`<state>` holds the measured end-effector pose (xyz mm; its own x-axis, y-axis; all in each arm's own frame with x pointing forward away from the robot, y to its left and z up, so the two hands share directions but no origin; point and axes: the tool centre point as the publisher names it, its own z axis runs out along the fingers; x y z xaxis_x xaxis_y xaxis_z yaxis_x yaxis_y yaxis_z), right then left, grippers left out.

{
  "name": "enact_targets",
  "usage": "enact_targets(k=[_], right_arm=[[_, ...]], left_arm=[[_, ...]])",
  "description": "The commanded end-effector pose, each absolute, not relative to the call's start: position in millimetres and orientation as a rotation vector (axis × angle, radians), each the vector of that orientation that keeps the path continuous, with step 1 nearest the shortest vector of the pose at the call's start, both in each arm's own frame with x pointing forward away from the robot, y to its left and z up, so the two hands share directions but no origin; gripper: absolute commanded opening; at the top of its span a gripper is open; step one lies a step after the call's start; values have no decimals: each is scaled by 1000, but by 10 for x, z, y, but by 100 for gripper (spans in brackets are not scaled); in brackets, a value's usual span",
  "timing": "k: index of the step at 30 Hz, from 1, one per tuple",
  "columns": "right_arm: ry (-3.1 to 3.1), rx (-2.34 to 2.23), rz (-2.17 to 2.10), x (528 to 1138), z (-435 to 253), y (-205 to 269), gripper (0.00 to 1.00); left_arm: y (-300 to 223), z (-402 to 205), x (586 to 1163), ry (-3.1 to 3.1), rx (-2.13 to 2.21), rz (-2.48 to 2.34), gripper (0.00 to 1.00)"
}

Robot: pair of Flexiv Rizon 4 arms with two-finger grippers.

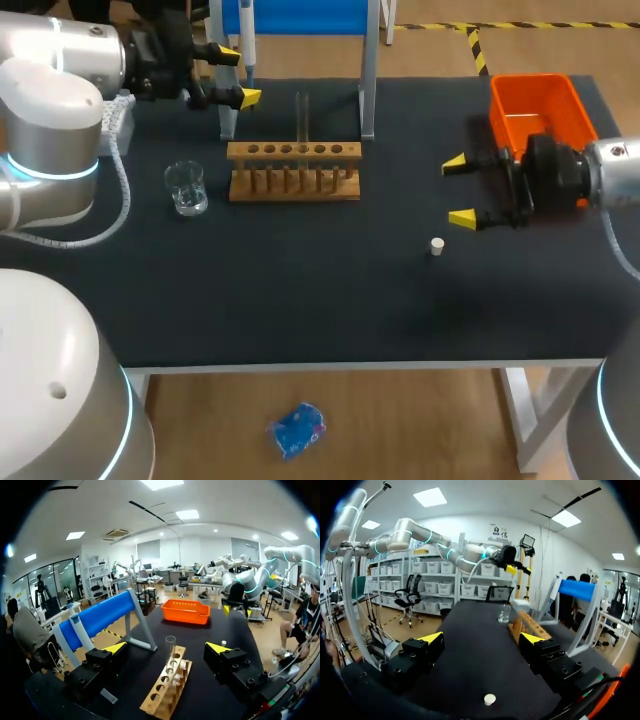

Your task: Invert the test tube, pick up the pipette, mount the tip to pipette, aspirate from beaker and dispense into the tube, eject the tip, return the pipette, and cap with the stopper.

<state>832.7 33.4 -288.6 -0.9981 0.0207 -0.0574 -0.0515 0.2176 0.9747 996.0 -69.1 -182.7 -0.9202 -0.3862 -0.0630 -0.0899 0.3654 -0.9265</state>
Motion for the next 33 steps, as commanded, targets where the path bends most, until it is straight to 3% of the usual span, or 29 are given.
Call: enact_targets(k=[1,33], right_arm=[[2441,-12,1912,8324,-3087,275,100],[2698,131,1666,8405,-4008,200,100]], left_arm=[[-691,-1830,9953,2358,-424,-1574,100],[-691,-1830,9953,2358,-424,-1574,100]])
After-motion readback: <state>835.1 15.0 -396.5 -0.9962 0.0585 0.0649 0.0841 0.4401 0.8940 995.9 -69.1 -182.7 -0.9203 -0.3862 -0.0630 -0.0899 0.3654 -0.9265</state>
